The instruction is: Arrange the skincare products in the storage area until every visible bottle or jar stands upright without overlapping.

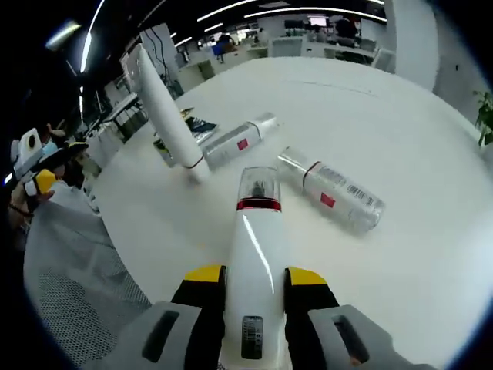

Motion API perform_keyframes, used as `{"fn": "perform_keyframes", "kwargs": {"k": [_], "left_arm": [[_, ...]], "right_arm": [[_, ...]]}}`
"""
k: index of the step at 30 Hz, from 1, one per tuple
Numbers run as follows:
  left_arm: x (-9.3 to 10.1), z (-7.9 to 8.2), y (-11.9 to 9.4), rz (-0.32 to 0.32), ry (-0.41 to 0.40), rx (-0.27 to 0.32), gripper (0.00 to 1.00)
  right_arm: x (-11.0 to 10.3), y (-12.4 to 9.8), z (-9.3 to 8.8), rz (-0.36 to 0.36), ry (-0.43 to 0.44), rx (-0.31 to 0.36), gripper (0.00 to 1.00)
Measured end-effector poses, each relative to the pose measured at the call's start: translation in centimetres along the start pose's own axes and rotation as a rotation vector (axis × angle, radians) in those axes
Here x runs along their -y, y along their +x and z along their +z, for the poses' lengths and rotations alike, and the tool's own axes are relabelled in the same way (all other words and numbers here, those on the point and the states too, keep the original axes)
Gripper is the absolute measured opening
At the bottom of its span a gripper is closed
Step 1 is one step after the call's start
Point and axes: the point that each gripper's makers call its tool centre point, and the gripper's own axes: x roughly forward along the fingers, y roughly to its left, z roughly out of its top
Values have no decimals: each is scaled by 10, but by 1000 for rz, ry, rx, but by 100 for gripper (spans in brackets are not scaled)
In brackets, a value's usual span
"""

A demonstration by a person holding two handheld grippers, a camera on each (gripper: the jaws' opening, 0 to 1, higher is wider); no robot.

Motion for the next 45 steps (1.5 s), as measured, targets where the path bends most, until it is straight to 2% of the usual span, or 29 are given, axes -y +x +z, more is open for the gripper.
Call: {"fn": "perform_keyframes", "kwargs": {"k": [3, 4, 7, 9, 13, 17, 19, 23, 26, 29, 31, 35, 39, 42, 45], "left_arm": [[2, 1, 0, -5, 0, 4, 70], [2, 2, -1, -5, 0, 4, 70], [1, 2, -1, -6, -3, 10, 69], [1, 2, -1, -5, -4, 10, 69], [1, 3, -2, -8, -8, 18, 69], [0, 5, -3, -9, -15, 30, 69], [-1, 6, -3, -10, -20, 39, 69], [-2, 8, -5, -8, -26, 53, 69], [-2, 9, -5, -6, -33, 61, 69], [-3, 9, -6, -6, -37, 65, 69], [-3, 9, -6, -8, -38, 68, 69], [-2, 9, -6, -11, -39, 66, 69], [-1, 9, -5, -13, -38, 65, 69], [0, 8, -5, -14, -31, 59, 68], [0, 8, -5, -12, -29, 57, 68]], "right_arm": [[5, 2, -10, -25, -59, -62, 20], [4, 2, -7, -19, -59, -45, 20], [7, 2, -9, -24, -66, -65, 21], [7, 1, -11, -20, -90, -101, 21], [10, -1, -15, -45, -196, -196, 21], [5, -3, -3, -27, -164, -176, 20], [7, -2, 7, -34, -196, -175, 20], [5, 2, 15, -46, -271, -235, 22], [1, 9, 20, -47, -298, -245, 22], [-2, 15, 19, -44, -323, -284, 25], [4, 27, 19, -46, -294, -310, 26], [3, 24, 22, -57, -307, -321, 23], [7, 25, 23, -39, -357, -424, 23], [9, 29, 24, -51, -348, -493, 22], [7, 26, 23, -55, -344, -516, 22]]}}
